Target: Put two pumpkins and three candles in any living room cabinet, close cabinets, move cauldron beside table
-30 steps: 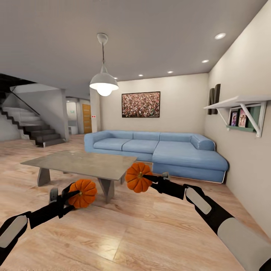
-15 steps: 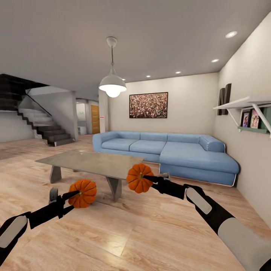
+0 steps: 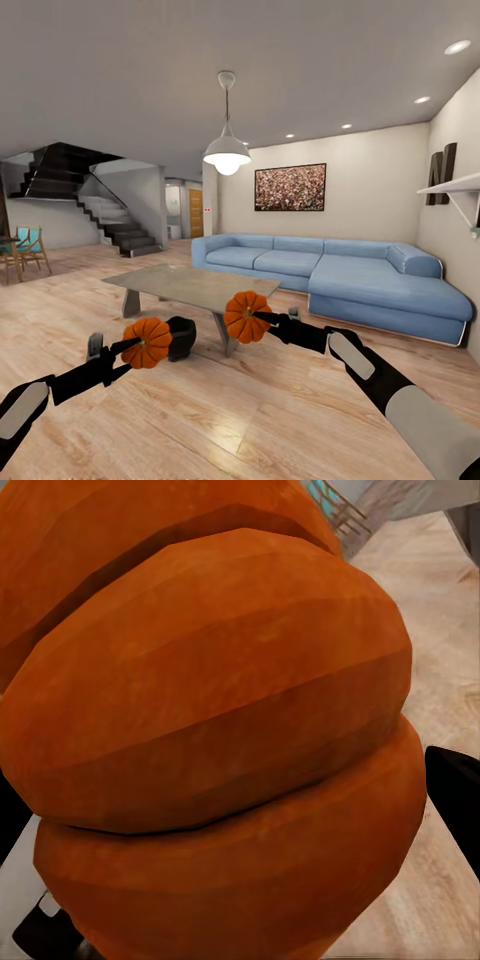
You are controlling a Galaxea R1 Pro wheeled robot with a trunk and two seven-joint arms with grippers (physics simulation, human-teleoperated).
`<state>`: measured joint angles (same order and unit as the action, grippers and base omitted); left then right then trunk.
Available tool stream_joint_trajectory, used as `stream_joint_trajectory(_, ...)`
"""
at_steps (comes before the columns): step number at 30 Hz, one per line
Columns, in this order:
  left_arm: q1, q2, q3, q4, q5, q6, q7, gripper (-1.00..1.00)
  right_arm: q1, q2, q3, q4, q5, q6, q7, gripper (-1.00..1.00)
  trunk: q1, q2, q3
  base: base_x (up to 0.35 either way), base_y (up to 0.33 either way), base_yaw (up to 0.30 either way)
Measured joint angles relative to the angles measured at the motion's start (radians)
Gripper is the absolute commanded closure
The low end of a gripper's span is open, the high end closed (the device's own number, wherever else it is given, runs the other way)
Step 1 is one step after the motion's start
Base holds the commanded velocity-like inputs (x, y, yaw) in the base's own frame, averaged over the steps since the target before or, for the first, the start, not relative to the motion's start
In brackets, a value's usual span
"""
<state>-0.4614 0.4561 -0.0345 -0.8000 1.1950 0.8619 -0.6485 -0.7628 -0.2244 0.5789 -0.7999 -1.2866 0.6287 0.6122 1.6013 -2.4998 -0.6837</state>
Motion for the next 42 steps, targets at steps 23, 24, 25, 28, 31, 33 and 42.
stream_joint_trajectory(23,-0.001,-0.001,0.000,-0.002,0.002,0.000,0.001,1.00,0.000,0.001,0.004,0.000,-0.002,0.004,-0.044,1.00,0.000,0.000,-0.008,0.078,0.085,0.213)
stream_joint_trajectory(24,-0.001,-0.001,0.000,-0.002,0.002,0.000,0.001,1.00,0.000,0.001,0.004,0.000,-0.001,0.003,-0.044,1.00,0.000,0.000,-0.010,0.196,0.208,0.210)
stream_joint_trajectory(25,0.000,-0.001,0.000,-0.002,0.001,0.000,0.001,1.00,0.000,0.000,0.004,0.000,-0.001,0.003,-0.044,1.00,0.000,0.000,-0.011,0.201,0.211,0.210)
stream_joint_trajectory(28,0.000,-0.001,0.000,-0.002,0.000,0.000,0.002,1.00,0.000,0.001,0.005,0.000,0.000,0.003,-0.044,1.00,0.000,0.000,-0.014,0.221,0.216,0.209)
stream_joint_trajectory(31,0.000,-0.001,0.000,-0.002,-0.001,-0.001,0.002,1.00,0.000,0.001,0.005,0.000,0.003,0.002,-0.044,1.00,0.000,0.000,-0.017,0.249,0.219,0.208)
stream_joint_trajectory(33,0.000,-0.001,0.000,-0.002,-0.002,-0.001,0.002,1.00,0.000,0.001,0.005,0.000,0.004,0.001,-0.044,1.00,0.000,0.000,-0.020,0.261,0.220,0.208)
stream_joint_trajectory(42,-0.001,0.000,-0.001,0.000,-0.003,-0.001,0.001,1.00,0.000,-0.007,0.001,-0.011,0.004,-0.011,-0.032,1.00,0.000,0.000,-0.026,0.265,0.220,0.113)
